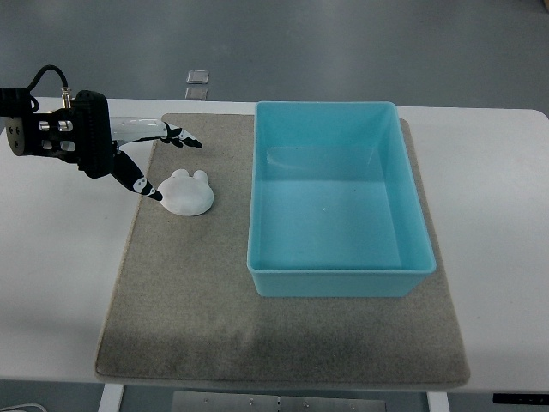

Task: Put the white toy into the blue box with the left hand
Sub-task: 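Lower the left hand onto the white rabbit toy, fingers open, then close the left hand fingers around the white rabbit toy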

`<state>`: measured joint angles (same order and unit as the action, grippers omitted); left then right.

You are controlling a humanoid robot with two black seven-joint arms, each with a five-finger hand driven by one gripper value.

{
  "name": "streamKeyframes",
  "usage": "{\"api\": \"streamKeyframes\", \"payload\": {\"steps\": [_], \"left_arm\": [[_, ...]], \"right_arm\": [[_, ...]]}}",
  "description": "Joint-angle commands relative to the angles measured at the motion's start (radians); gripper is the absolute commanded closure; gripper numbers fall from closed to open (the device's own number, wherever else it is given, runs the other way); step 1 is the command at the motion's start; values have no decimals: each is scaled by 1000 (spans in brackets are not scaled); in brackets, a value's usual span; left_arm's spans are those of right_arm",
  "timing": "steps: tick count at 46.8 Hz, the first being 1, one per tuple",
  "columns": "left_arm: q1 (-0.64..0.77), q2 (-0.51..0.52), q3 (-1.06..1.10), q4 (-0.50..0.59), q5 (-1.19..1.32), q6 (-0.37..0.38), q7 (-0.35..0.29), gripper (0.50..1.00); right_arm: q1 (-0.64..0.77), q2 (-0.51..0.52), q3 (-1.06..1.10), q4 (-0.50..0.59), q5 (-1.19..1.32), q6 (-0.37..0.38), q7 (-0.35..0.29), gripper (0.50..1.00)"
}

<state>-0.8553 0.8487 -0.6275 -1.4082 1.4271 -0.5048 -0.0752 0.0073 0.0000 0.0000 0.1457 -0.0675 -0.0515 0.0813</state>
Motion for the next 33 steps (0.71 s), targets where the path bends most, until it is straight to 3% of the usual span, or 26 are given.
{"api": "streamKeyframes", "payload": {"steps": [1,21,33], "left_arm": [[4,0,0,0,3,5,0,609],[39,-20,5,1,16,45,-1,660],[50,-39,29,8,33,94,-1,656]], "right_arm": [[0,0,0,0,0,-1,0,564],[-1,0,0,0,0,1,0,564],[-1,0,0,0,0,-1,0,564]]}}
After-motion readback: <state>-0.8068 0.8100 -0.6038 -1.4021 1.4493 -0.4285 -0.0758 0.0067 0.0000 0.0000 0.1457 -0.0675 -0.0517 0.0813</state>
